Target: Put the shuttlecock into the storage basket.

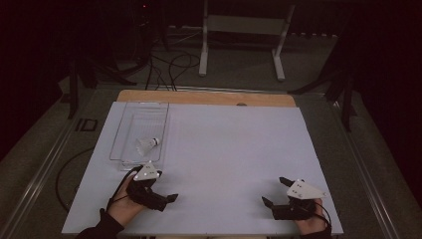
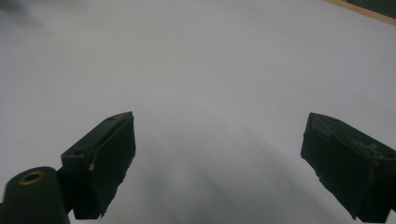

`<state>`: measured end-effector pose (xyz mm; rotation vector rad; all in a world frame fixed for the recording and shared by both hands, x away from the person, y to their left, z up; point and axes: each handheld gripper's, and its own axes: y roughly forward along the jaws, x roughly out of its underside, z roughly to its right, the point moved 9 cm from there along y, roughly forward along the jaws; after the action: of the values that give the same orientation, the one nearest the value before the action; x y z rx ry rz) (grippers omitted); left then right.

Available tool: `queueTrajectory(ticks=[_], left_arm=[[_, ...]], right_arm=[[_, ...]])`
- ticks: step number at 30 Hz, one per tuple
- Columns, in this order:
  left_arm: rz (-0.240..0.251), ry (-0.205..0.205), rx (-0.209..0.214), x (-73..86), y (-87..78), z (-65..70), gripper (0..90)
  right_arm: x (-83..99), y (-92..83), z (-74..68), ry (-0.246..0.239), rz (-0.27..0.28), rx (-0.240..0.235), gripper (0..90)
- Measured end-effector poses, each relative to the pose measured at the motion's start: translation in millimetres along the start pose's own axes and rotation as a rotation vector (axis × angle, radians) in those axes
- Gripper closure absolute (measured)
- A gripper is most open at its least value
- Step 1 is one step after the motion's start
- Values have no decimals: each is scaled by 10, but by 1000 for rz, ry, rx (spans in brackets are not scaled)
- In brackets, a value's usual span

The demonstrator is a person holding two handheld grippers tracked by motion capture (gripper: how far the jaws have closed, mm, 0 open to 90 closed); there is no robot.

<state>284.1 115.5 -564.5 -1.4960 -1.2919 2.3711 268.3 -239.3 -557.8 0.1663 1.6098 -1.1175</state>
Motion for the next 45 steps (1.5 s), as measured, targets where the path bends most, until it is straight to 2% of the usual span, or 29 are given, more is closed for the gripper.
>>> queueTrajectory(ticks=[9,19,23,28,31,38,40,45], left_arm=[[10,-29,-40,83,-34,-80,9],[13,-52,-111,172,-83,-185,9],[35,-86,-115,205,-71,-221,9],[42,-77,-144,202,-53,-225,9],[41,-71,-152,206,-50,-223,9],[76,-73,-162,179,-65,-217,9],[72,-71,-177,188,-67,-231,9],[81,-69,-185,186,-77,-239,9]], right_arm=[[1,4,-6,5,3,-7,102],[8,11,-5,4,-1,-8,101],[2,16,-20,0,-1,-12,101],[5,23,-18,-4,-2,-12,102],[8,25,-19,-2,-4,-15,101],[4,24,-17,-7,-2,-14,101],[4,24,-18,-7,-2,-15,101],[8,24,-19,-2,-5,-16,101]])
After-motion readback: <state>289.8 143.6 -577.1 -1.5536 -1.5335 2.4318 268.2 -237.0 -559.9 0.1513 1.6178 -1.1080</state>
